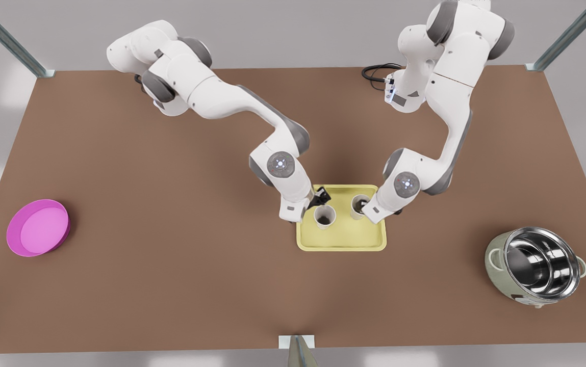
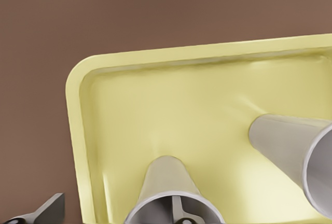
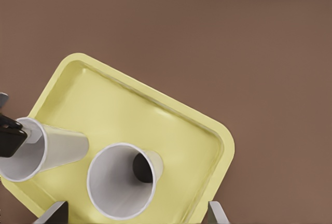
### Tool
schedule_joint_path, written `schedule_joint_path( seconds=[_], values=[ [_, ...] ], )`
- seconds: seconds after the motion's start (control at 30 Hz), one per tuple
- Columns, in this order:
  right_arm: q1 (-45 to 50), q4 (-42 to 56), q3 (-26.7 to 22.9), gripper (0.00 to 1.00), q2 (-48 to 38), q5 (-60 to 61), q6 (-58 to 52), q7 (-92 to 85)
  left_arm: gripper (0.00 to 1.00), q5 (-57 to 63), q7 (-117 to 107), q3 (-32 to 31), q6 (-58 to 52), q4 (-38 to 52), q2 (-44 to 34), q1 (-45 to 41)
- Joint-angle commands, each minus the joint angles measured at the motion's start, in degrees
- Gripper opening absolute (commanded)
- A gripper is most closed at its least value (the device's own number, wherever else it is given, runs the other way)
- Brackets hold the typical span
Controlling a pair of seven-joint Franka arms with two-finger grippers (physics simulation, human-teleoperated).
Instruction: Use the left arm to pick up the white IKEA cup from the tray and place it on the middle-left position; use the right arm to pick up the white IKEA cup from the tray and place it on the middle-right position
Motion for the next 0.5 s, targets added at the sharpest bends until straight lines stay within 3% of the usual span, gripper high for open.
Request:
schedule_joint_path(
  seconds=[0.0,0.1,0.13,0.17,0.23,0.27,0.47],
  values=[
    [0.14,0.0,-0.14,1.0,0.88,0.08,6.69,16.71,1.0,0.43,-5.34,-0.01,3.88,0.22,1.36,-0.39],
    [0.23,0.0,0.12,1.0,2.19,-0.01,6.25,19.17,1.0,0.35,-5.43,-0.01,4.14,0.49,1.53,-0.48],
    [0.32,0.0,0.3,1.0,2.55,0.08,5.99,19.35,0.92,0.35,-5.34,-0.01,4.14,0.57,1.53,-0.48],
    [0.32,-0.17,0.47,1.0,2.64,0.17,5.37,19.44,0.73,0.34,-5.34,-0.01,4.14,0.84,1.53,-0.48],
    [0.67,-0.35,0.65,1.0,4.74,0.43,5.37,19.61,0.48,0.34,-5.43,-0.01,4.05,1.01,1.53,-0.48],
    [1.02,-0.52,0.74,1.0,5.62,1.66,5.37,19.44,0.43,0.26,-5.43,-0.01,4.05,1.1,1.53,-0.48],
    [1.11,-0.87,0.3,1.0,7.29,6.32,5.19,21.2,0.28,0.26,-6.75,-0.01,4.05,1.54,2.41,-1.0]
  ],
)
